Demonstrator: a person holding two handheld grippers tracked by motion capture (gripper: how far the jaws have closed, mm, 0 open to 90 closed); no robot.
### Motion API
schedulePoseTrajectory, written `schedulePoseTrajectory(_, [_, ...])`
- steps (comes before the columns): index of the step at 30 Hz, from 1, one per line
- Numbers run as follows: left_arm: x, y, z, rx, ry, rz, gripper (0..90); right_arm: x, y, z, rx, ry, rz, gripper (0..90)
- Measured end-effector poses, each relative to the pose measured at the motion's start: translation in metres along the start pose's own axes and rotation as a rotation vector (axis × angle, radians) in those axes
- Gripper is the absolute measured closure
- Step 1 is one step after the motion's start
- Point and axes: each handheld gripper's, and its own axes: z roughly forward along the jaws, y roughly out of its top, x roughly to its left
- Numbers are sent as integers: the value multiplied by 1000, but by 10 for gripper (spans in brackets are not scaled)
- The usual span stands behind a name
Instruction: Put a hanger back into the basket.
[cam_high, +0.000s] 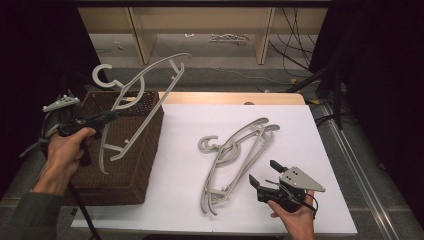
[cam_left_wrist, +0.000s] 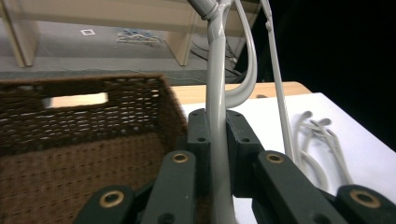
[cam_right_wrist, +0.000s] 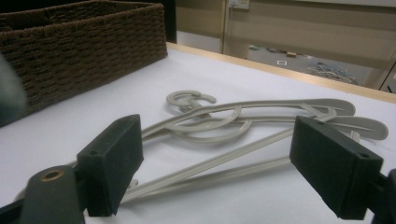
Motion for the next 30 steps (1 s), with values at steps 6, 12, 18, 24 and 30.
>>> schedulePoseTrajectory(6, [21, -3, -6, -8, 40, 13, 817, 0, 0, 1, 5, 2, 5, 158])
schedulePoseTrajectory(12, [38, -8, -11, -3, 74, 33, 817, 1, 0, 2, 14, 22, -4, 158])
schedulePoseTrajectory(18, [55, -15, -15, 12, 107, 55, 817, 2, -1, 3, 25, 22, -7, 159])
schedulePoseTrajectory(24, [69, -24, -19, 31, 124, 62, 817, 2, -2, 5, 7, 32, 2, 159])
schedulePoseTrajectory(30, [82, -33, -24, 57, 144, 78, 817, 2, -1, 4, 18, 30, -1, 159])
